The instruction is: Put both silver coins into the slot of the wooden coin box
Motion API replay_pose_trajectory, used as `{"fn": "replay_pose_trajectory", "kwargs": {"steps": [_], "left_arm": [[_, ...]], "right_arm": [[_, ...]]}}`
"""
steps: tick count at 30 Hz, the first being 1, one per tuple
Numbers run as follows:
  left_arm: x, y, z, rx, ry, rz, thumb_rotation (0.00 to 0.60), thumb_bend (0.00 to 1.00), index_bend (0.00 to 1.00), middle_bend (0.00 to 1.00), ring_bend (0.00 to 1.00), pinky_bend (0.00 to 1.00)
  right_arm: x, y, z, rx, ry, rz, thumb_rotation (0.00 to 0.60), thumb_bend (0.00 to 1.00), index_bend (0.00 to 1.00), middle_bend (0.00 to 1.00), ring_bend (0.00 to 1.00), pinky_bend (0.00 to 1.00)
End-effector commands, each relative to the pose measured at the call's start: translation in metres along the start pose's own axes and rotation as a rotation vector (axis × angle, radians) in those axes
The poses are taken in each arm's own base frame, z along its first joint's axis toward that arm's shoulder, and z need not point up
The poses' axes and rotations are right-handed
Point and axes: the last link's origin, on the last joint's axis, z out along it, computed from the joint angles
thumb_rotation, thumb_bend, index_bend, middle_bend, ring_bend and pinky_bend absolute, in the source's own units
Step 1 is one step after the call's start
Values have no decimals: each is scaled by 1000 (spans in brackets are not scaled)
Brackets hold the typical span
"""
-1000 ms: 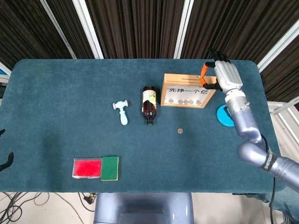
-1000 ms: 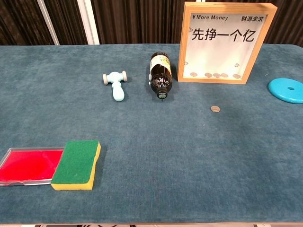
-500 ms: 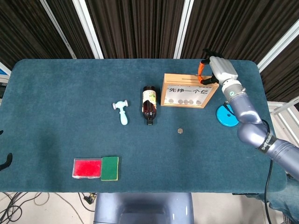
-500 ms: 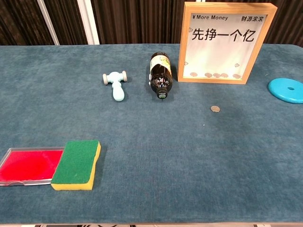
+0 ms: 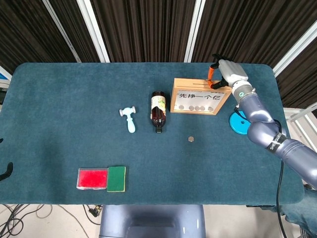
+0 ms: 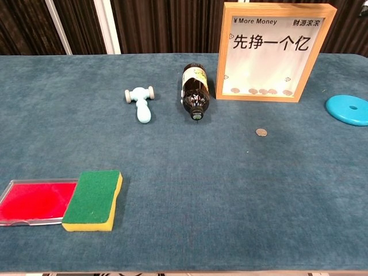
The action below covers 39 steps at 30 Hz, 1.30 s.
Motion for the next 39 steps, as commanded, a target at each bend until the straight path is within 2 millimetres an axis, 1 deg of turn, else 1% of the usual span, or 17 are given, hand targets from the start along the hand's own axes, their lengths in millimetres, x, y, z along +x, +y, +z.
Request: {"fn": "replay_pose_trajectory", "kwargs": {"steps": [1,11,31,39], "left_arm": [[0,0,0,-1,1,-1,600,396,131,0,0,0],[0,-1,0,4,-4,-4,600,396,131,0,0,0],[0,-1,0,8,-8,-6,600,396,131,0,0,0],[0,0,0,7,-9,-5,600,396,131,0,0,0]], "right_arm": [[-3,0,1,-4,-9,6,600,571,813,44,0,0],[-3,2,2,-10,-14,21,600,571,812,45,0,0],[-5,4,1,-19,-47,30,600,571,781,44,0,0],[-6,5,2,-21,-53,27,600,571,732,44,0,0]]}}
